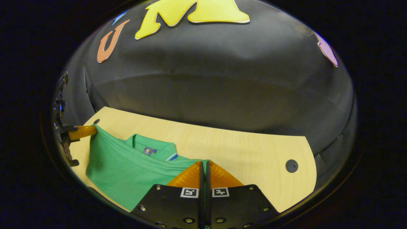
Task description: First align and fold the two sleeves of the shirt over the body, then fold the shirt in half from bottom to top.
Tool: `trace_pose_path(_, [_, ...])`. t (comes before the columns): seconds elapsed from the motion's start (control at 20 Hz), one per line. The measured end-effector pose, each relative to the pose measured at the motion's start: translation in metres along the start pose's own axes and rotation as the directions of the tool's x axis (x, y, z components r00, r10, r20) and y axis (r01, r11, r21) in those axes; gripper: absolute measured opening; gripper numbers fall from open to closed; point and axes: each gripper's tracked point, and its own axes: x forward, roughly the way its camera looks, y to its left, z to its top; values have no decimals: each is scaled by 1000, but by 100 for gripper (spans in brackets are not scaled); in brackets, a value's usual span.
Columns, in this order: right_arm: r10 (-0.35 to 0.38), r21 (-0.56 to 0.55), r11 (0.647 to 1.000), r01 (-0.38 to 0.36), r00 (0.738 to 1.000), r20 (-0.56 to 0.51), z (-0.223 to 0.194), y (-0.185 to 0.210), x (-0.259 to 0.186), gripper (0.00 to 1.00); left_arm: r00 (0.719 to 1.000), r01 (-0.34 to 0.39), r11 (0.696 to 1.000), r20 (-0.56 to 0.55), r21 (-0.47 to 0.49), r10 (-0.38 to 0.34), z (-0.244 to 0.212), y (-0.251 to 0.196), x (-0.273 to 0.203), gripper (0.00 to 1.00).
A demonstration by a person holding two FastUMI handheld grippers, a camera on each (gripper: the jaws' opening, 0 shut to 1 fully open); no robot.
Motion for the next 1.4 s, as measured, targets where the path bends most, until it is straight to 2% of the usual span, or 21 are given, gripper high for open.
trace_pose_path(0.2, [-29, 0, 1000, 29, 999, -38, -16, -4, 19, 2, 999, -38, 997, -28, 65, 40, -17, 3, 22, 4])
trace_pose_path(0.3, [-38, 4, 999, 38, 999, -35, -16, -5, 24, 8, 997, -52, 996, -46, 72, 56, -22, 3, 26, 5])
trace_pose_path(0.4, [-58, 12, 998, 58, 998, -19, -9, -11, 22, 40, 995, -70, 996, -67, 60, 74, -29, 4, 24, 9])
trace_pose_path(0.45, [-71, 16, 997, 71, 997, -13, -6, -15, 18, 56, 993, -82, 995, -79, 59, 86, -33, 7, 21, 15])
trace_pose_path(0.5, [-81, 24, 996, 81, 997, -9, -4, -17, 13, 65, 991, -94, 994, -88, 58, 99, -33, 8, 17, 23])
trace_pose_path(0.55, [-93, 34, 995, 93, 996, -9, -2, -21, 8, 72, 991, -101, 994, -86, 52, 105, -31, 10, 12, 38])
trace_pose_path(0.7, [-137, 43, 990, 136, 990, 27, 9, -30, -17, 75, 990, -135, 991, -45, 12, 135, -11, 15, -11, 84])
trace_pose_path(0.75, [-147, 42, 989, 145, 988, 50, 14, -30, -30, 73, 990, -136, 991, -32, 0, 136, -5, 13, -24, 99])
trace_pose_path(0.9, [-150, 19, 989, 148, 978, 147, 38, -19, -79, 75, 989, -143, 990, 33, 5, 143, 21, 7, -69, 99])
trace_pose_path(0.95, [-146, 2, 989, 148, 972, 185, 48, -12, -99, 73, 988, -141, 990, 63, 9, 140, 32, 3, -88, 99])
trace_pose_path(1.1, [-123, -40, 989, 141, 948, 293, 74, 13, -168, 75, 978, -141, 990, 156, 15, 137, 70, -12, -154, 99])
trace_pose_path(1.4, [-74, -57, 992, 110, 895, 439, 98, 63, -305, 73, 931, -163, 985, 340, 55, 135, 126, -41, -280, 98])
